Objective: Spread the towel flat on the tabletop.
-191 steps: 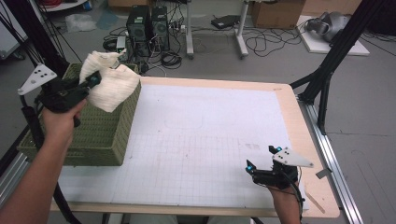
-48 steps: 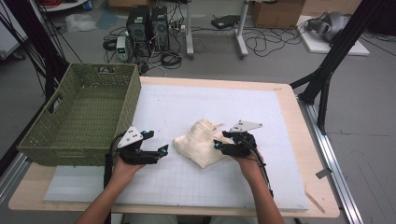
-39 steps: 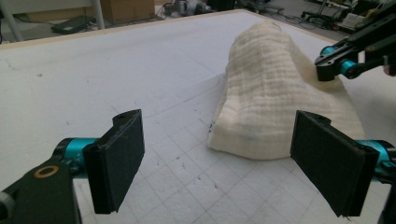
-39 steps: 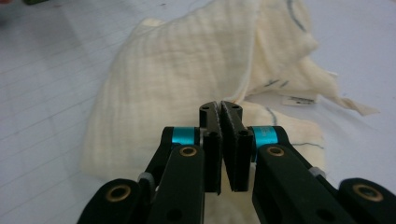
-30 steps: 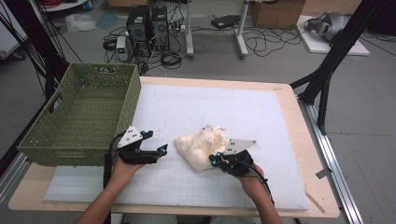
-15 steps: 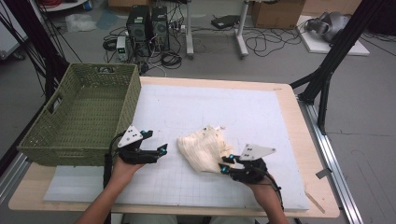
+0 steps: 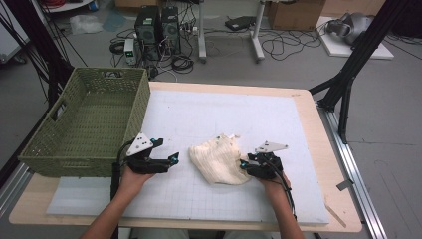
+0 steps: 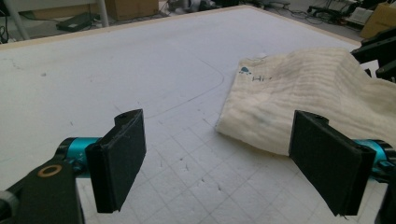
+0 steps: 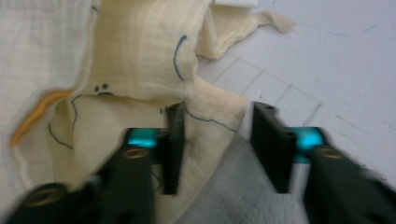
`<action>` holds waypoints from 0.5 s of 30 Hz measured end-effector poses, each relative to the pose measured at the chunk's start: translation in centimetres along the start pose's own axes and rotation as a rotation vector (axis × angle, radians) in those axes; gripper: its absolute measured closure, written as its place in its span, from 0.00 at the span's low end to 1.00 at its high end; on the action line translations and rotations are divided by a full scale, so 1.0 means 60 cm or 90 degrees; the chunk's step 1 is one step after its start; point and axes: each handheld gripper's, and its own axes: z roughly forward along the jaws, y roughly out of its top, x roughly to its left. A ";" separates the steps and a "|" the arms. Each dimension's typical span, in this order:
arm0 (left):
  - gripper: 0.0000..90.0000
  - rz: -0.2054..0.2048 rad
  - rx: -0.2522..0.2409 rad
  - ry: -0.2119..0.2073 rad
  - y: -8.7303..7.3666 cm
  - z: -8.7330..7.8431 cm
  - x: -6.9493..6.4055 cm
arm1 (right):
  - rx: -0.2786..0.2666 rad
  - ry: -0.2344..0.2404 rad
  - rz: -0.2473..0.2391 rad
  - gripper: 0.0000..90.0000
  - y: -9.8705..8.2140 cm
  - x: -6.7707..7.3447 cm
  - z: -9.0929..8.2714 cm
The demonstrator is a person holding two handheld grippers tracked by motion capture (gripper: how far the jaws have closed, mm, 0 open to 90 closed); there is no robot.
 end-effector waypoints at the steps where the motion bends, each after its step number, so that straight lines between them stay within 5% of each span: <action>1: 0.22 0.000 -0.002 0.000 0.002 0.000 0.001 | 0.003 0.002 -0.012 0.94 0.000 0.002 -0.002; 6: 0.26 -0.002 -0.007 -0.002 0.021 0.006 0.006 | 0.004 -0.065 -0.052 0.96 -0.007 0.006 -0.042; 15: 0.37 -0.002 0.007 -0.004 0.076 0.060 0.004 | 0.001 -0.088 -0.041 0.96 -0.043 -0.010 -0.088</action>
